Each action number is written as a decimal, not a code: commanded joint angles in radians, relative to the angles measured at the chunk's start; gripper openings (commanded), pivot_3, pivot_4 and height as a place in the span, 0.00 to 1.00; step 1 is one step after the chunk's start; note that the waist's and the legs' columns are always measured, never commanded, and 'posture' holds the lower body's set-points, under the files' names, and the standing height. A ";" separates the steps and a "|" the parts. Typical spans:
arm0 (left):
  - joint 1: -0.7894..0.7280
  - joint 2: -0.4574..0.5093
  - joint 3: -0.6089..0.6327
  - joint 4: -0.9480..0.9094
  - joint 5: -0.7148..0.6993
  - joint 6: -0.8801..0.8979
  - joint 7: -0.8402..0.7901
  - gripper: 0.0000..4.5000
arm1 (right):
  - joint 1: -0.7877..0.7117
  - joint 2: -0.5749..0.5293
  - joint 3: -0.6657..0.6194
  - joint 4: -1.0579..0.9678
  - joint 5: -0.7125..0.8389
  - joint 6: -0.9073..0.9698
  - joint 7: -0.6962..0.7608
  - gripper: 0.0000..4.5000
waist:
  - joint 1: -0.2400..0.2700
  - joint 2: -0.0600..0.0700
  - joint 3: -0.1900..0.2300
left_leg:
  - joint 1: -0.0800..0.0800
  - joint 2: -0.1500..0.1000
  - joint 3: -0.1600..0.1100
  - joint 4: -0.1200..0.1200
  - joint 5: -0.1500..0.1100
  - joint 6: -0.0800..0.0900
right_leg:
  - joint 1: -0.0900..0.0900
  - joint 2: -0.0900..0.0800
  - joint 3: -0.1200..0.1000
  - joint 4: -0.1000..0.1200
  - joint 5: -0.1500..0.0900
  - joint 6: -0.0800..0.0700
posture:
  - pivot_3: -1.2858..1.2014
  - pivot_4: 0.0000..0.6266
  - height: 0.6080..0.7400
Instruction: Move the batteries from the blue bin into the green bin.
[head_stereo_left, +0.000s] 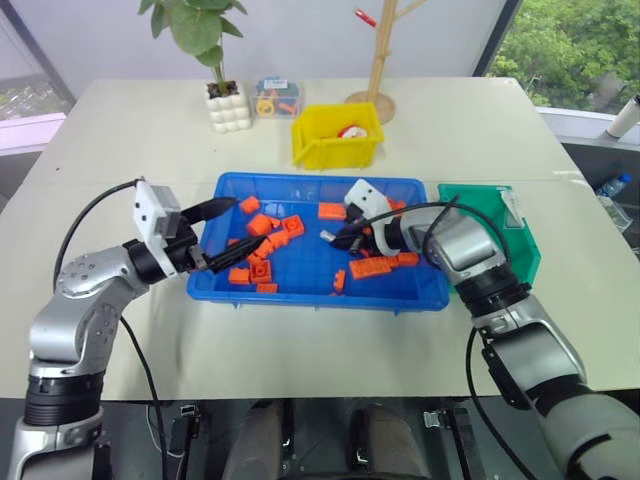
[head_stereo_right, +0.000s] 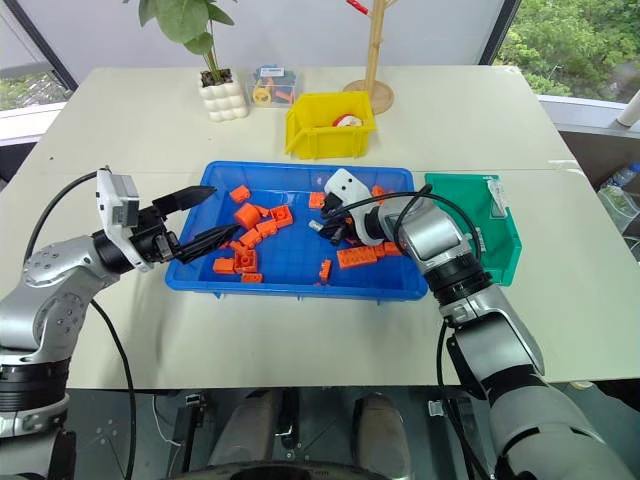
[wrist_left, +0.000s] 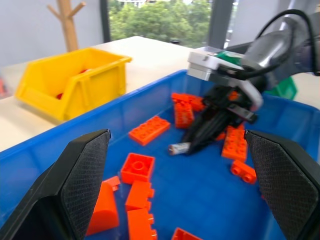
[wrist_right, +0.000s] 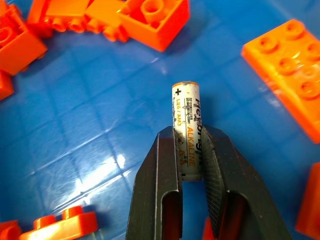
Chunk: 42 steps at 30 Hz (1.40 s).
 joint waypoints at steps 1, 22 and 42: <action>-0.034 0.026 -0.008 0.007 -0.019 -0.008 -0.056 1.00 | -0.080 -0.024 -0.098 -0.081 0.014 0.022 -0.033 0.01 | 0.001 0.000 0.000 | 0.000 0.000 0.000 0.000 0.000 0.000 | 0.000 0.000 0.000 0.000 0.000 0.000 | 0.52 0.24 1.00; -0.503 -0.164 -0.260 0.539 0.144 -0.217 -0.381 1.00 | 0.163 -0.505 -0.544 -0.656 0.150 0.507 -0.122 0.01 | 0.014 0.000 0.000 | 0.000 0.000 0.002 0.000 0.000 0.001 | -0.001 0.000 0.000 0.000 0.000 0.000 | 0.52 0.24 1.00; -0.460 -0.144 -0.212 0.512 0.159 -0.214 -0.357 1.00 | 0.382 -0.494 -0.567 -0.639 0.192 0.433 -0.207 0.98 | 0.023 0.000 0.000 | 0.000 0.000 0.001 0.002 0.000 0.001 | 0.001 -0.001 0.000 -0.001 0.000 0.000 | 0.52 0.24 1.00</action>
